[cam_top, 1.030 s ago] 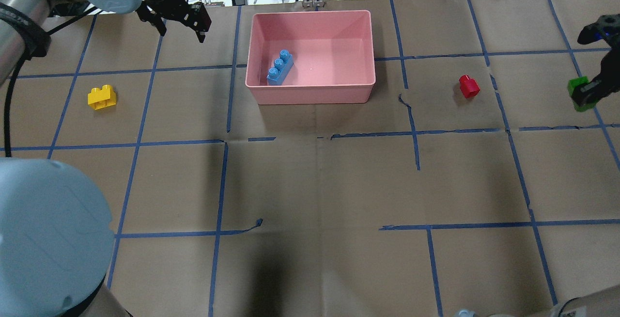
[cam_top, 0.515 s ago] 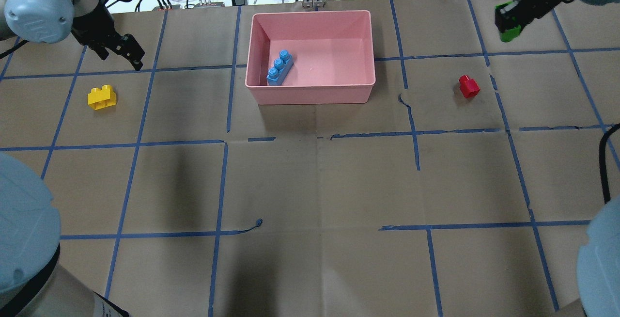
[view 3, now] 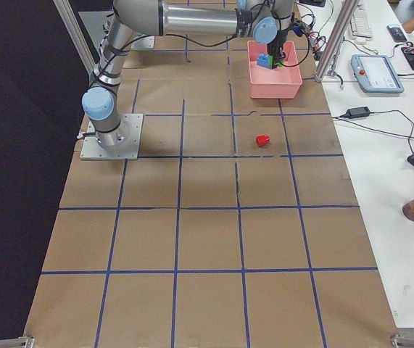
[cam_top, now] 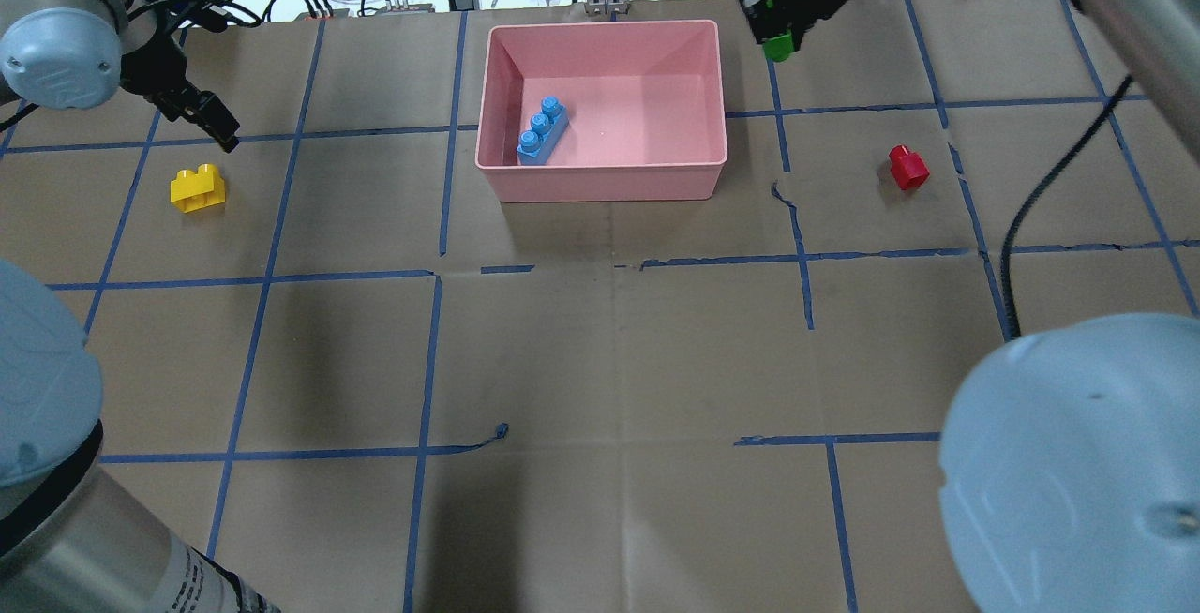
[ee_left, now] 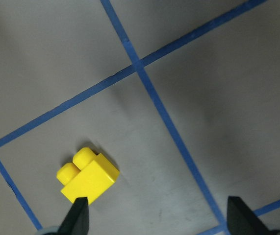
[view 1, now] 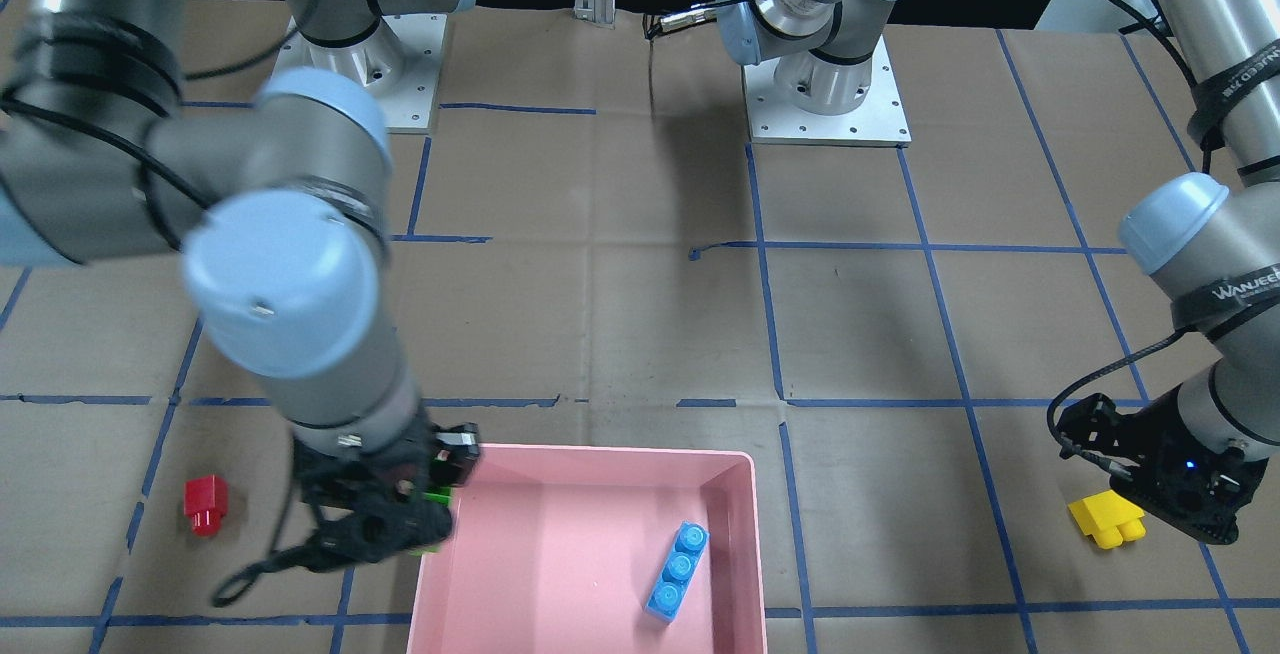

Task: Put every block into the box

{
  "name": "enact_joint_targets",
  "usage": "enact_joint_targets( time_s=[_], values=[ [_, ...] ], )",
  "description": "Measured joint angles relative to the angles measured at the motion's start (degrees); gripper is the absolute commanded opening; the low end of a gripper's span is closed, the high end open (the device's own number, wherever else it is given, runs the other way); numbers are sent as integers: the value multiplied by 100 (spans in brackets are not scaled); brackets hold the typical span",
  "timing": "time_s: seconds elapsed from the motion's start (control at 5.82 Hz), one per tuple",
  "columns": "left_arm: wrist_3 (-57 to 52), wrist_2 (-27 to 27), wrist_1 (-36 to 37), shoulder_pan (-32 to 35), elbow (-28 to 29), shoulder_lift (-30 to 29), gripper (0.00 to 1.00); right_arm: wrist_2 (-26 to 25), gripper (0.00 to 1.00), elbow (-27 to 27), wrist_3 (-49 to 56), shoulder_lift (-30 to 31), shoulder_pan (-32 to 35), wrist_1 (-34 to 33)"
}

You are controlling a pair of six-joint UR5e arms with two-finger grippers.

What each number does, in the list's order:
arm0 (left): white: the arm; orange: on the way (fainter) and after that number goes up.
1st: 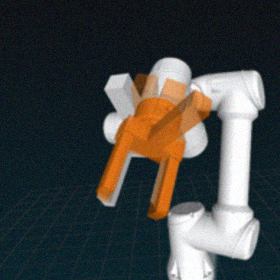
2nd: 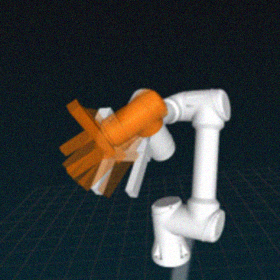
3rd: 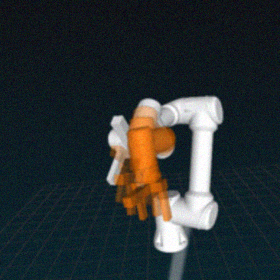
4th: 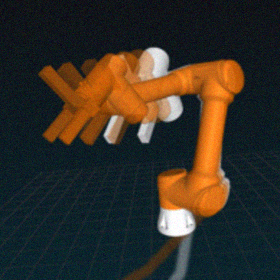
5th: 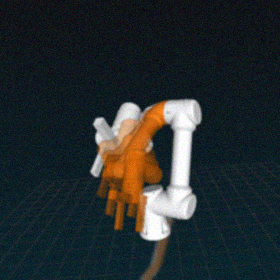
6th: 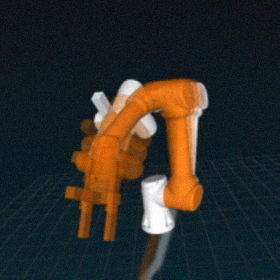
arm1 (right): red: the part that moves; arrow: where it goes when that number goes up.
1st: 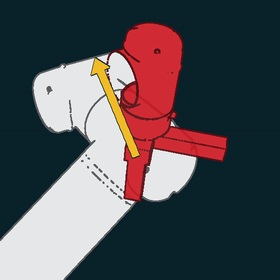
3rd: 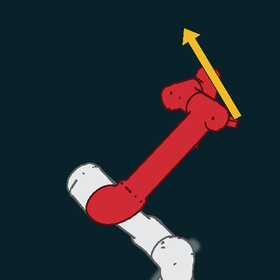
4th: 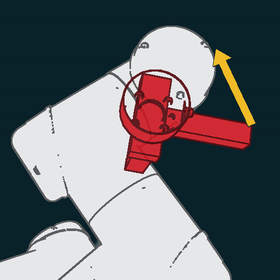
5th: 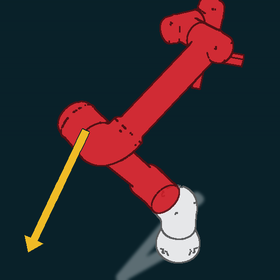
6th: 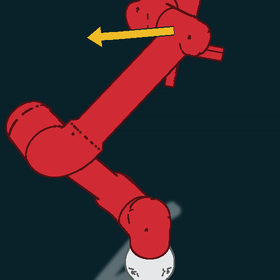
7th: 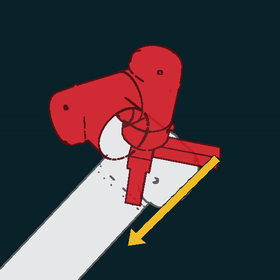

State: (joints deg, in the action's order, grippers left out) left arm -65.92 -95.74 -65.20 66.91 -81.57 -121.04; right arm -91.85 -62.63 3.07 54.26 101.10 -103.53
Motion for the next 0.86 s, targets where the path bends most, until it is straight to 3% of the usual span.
enact_joint_targets(
  time_s=[0.17, 0.52, 0.86],
  values=[
    [-1059, -8, 602, -215, -310, -118, 98, 3, 99, 148, -255, -407, 185, -71],
    [-2709, 22, 1713, -509, -597, -472, 98, -25, 100, 156, -323, -727, 218, -443],
    [-3155, 286, 1889, -549, -524, -700, 93, -53, 100, 206, -384, -545, 170, -293]
  ],
)
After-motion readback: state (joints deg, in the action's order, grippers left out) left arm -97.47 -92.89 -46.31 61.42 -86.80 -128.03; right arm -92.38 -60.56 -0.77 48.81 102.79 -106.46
